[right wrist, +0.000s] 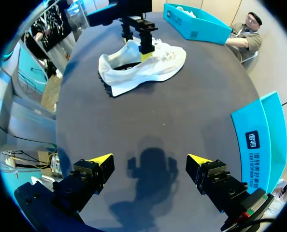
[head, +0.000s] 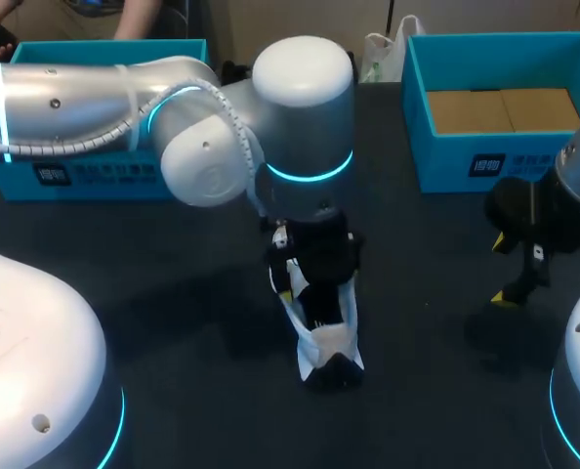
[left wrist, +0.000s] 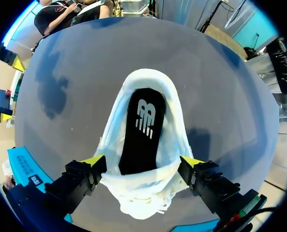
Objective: Take the shoe out of the shoebox, open the shoe tongue, remove and reinsert the insole, then place the shoe into the shoebox
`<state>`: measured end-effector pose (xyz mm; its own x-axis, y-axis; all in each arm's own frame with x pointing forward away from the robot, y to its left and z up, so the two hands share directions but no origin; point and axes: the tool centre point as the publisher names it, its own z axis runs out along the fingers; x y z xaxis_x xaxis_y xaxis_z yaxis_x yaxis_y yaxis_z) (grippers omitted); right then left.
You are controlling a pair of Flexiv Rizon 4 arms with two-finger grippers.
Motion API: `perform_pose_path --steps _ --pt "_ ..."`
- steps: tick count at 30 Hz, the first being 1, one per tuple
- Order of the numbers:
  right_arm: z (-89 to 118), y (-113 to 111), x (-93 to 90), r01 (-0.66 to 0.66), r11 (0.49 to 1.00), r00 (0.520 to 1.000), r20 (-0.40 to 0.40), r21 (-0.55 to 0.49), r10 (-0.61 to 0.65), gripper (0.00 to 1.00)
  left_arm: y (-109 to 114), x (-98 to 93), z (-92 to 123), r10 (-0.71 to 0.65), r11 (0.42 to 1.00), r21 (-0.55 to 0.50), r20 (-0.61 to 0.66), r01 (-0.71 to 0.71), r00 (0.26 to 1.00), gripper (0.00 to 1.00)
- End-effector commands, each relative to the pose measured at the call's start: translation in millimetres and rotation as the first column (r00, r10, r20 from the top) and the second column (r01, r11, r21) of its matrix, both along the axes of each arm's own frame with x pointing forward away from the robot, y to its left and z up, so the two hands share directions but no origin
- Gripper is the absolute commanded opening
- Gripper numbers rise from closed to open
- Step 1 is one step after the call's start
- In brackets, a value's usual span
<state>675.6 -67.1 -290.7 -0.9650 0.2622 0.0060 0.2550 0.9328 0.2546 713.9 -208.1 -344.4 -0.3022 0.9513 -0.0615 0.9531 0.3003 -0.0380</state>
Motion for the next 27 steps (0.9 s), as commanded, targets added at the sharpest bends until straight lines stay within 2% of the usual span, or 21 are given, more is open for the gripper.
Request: perform_pose_path --steps 1,7,20,21,22,23,24,25,27 --pt "-0.7 1.0 -0.5 0.001 1.0 1.0 0.001 -0.003 -0.001 1.0 4.5 5.0 3.9 -0.003 1.0 -0.008 -0.001 0.003 1.0 1.0" --pt "-0.7 1.0 -0.5 0.001 1.0 1.0 0.001 -0.003 -0.001 1.0 5.6 16.2 10.7 0.006 1.0 -0.015 0.017 -0.006 1.0 1.0" --pt "-0.7 1.0 -0.5 0.001 1.0 1.0 0.001 -0.003 -0.001 1.0 13.9 58.3 44.8 0.019 0.999 -0.036 0.006 -0.019 1.0 1.0" --pt "-0.7 1.0 -0.5 0.001 1.0 1.0 0.001 -0.003 -0.001 1.0 14.1 60.5 46.1 0.017 0.999 -0.035 0.001 -0.017 1.0 0.9" --pt "-0.7 1.0 -0.5 0.001 1.0 1.0 0.001 -0.003 -0.001 1.0 14.2 62.2 47.2 0.017 0.999 -0.035 0.0 -0.017 1.0 0.6" --pt "-0.7 1.0 -0.5 0.001 1.0 1.0 0.001 -0.003 -0.001 1.0 14.4 63.4 48.2 0.015 0.999 -0.036 -0.005 -0.016 1.0 0.44" --pt "-0.7 1.0 -0.5 0.001 1.0 1.0 0.001 -0.003 -0.001 1.0 14.4 63.6 48.4 0.014 0.999 -0.036 -0.007 -0.015 1.0 0.41" --pt "-0.7 1.0 -0.5 0.001 1.0 1.0 0.001 -0.003 -0.001 1.0 14.7 64.4 49.6 0.014 0.999 -0.035 -0.009 -0.014 1.0 0.29" --pt "-0.7 1.0 -0.5 0.001 1.0 1.0 0.001 -0.003 -0.001 1.0 15.5 65.5 52.0 0.011 0.999 -0.038 -0.014 -0.011 1.0 0.29"
